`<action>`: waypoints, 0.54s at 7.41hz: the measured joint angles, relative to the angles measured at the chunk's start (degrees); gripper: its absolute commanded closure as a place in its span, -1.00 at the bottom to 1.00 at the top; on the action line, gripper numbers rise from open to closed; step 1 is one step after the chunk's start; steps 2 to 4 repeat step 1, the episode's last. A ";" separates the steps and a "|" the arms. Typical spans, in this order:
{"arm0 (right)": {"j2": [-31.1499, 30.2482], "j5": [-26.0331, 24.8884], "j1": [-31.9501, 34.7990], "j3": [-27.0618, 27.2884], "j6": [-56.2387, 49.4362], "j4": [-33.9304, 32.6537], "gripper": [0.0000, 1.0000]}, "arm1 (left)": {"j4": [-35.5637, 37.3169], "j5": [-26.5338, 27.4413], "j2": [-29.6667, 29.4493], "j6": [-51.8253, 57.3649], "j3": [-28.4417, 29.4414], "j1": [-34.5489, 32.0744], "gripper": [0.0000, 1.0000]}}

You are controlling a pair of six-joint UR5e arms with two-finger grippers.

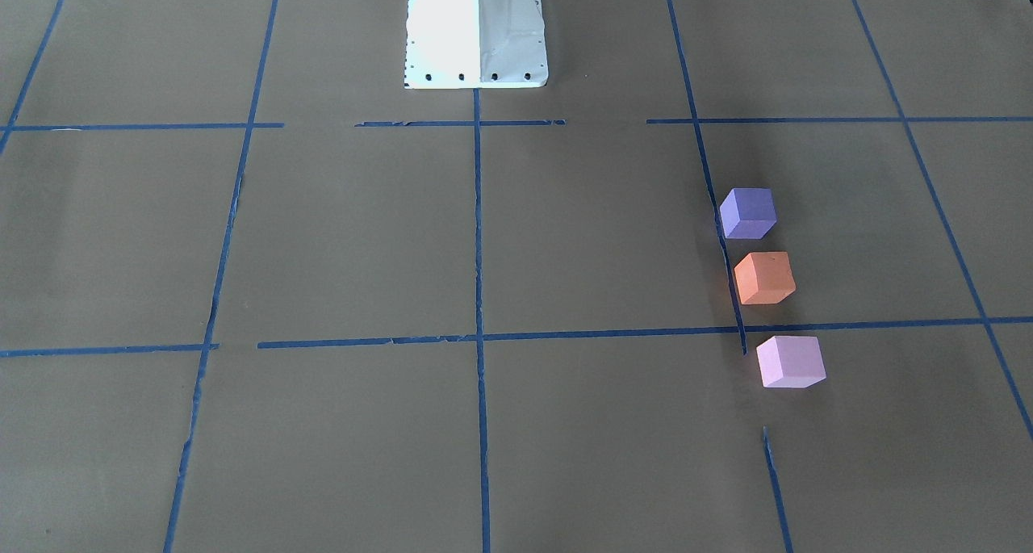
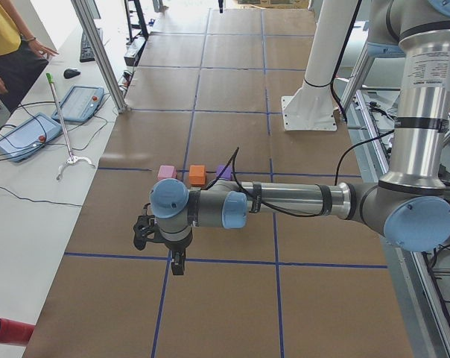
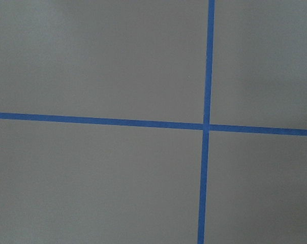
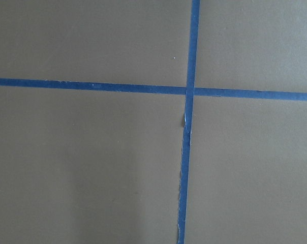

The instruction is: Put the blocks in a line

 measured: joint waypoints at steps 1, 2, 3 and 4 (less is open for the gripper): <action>0.00 0.02 0.00 0.00 0.00 0.00 -1.00 | -0.06 -0.08 0.01 0.06 -0.06 0.00 -1.00; 0.00 0.02 0.00 0.00 0.00 0.00 -1.00 | -0.06 -0.08 0.01 0.06 -0.06 0.00 -1.00; 0.00 0.02 0.00 0.00 0.00 0.00 -1.00 | -0.06 -0.08 0.01 0.06 -0.06 0.00 -1.00; 0.00 0.02 0.00 0.00 0.00 0.00 -1.00 | -0.06 -0.08 0.01 0.06 -0.06 0.00 -1.00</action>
